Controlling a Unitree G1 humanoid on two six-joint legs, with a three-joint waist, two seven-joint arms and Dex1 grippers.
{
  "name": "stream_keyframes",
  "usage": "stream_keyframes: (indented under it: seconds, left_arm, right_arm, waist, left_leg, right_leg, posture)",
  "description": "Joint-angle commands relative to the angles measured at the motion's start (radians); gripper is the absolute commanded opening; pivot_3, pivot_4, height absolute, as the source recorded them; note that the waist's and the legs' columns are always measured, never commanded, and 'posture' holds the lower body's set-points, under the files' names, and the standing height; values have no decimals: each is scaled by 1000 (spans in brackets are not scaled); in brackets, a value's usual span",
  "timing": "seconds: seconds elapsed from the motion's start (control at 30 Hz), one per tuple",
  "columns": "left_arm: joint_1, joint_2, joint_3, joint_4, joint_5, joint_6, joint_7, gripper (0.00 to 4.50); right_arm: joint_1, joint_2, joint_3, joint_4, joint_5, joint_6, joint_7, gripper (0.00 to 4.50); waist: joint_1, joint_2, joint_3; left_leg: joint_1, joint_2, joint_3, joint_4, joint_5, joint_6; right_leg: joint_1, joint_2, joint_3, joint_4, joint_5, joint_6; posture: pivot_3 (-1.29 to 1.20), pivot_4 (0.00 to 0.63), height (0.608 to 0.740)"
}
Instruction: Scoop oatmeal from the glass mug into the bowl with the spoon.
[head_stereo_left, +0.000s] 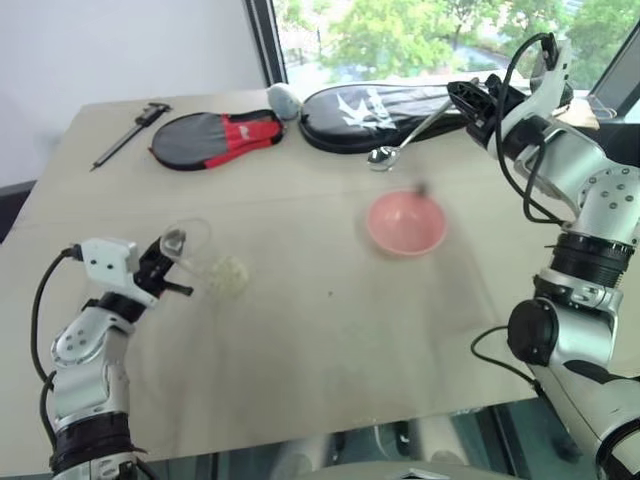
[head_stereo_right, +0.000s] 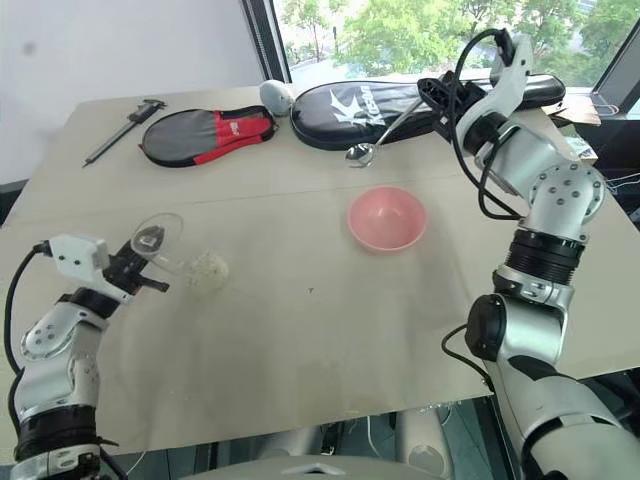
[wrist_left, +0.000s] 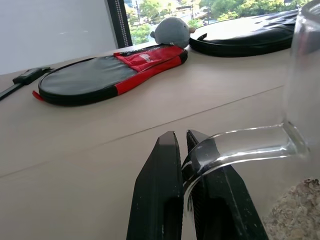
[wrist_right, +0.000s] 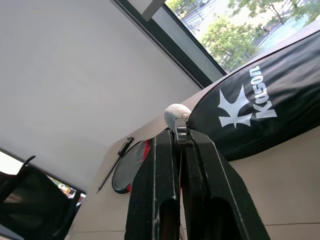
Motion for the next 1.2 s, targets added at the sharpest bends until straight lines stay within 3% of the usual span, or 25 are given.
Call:
stream_keyframes:
  seconds: [0.03, 0.27, 0.5, 0.67, 0.73, 0.93, 1.2]
  left_arm:
    - [-119, 11, -62, -64, 21, 30, 41, 73]
    - [-353, 11, -268, 25, 159, 60, 31, 73]
    - [-551, 2, -395, 172, 244, 50, -12, 73]
    - [-633, -7, -424, 207, 251, 88, -38, 73]
    - [-661, -15, -430, 217, 253, 98, -44, 73]
    - [-711, -25, -457, 240, 268, 95, -57, 73]
    - [-747, -31, -489, 303, 334, 25, -46, 73]
  right_arm:
    - [-79, 17, 17, -58, 60, -4, 7, 0]
    - [-138, 68, 110, -79, 72, -13, 62, 0]
    - [-92, 67, 256, -119, -40, -59, 175, 0]
    - [-54, 61, 317, -172, -89, -69, 215, 0]
    - [-18, 34, 400, -205, -184, -119, 262, 0]
    - [66, -43, 626, -238, -452, -343, 436, 0]
    - [128, 25, 611, -223, -452, -281, 455, 0]
  waist:
    - [3, 0, 0]
    - [-7, 0, 0]
    - [-28, 0, 0]
    - [-34, 0, 0]
    - [-39, 0, 0]
    - [-42, -1, 0]
    - [-43, -1, 0]
  left_leg:
    - [0, 0, 0, 0, 0, 0]
    - [-1, 0, -1, 1, 0, 0]
    - [-4, 0, 0, 1, 0, 0]
    - [-14, 0, 0, 7, 1, -2]
    - [-21, -2, 0, 13, 1, -2]
    - [-21, -4, 1, 16, 2, -3]
    - [-20, -3, 0, 16, 4, -5]
  right_leg:
    - [0, 0, -1, 0, 0, 0]
    - [0, 0, -1, -1, 0, 0]
    - [-4, -1, -3, -1, 0, 0]
    - [-14, -1, -3, 6, 0, 0]
    - [-21, -2, -3, 12, 0, 0]
    - [-21, -4, -3, 16, 0, 1]
    - [-22, -3, -3, 18, 2, -1]
  posture:
    - [0, 150, 740]
    - [0, 150, 740]
    - [0, 150, 740]
    - [0, 150, 740]
    - [0, 150, 740]
    - [0, 150, 740]
    - [0, 150, 740]
